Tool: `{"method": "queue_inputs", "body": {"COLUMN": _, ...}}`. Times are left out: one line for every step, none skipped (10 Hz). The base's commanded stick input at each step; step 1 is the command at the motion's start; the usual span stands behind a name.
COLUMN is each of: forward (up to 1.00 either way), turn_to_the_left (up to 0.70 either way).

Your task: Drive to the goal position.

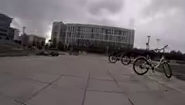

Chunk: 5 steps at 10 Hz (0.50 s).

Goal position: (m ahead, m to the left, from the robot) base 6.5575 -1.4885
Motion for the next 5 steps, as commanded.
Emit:
{"method": "queue_inputs", "body": {"forward": 1.00, "turn_to_the_left": -0.03}}
{"method": "queue_inputs", "body": {"forward": 1.00, "turn_to_the_left": 0.04}}
{"method": "queue_inputs", "body": {"forward": 1.00, "turn_to_the_left": 0.02}}
{"method": "queue_inputs", "body": {"forward": 1.00, "turn_to_the_left": -0.01}}
{"method": "queue_inputs", "body": {"forward": 1.00, "turn_to_the_left": 0.02}}
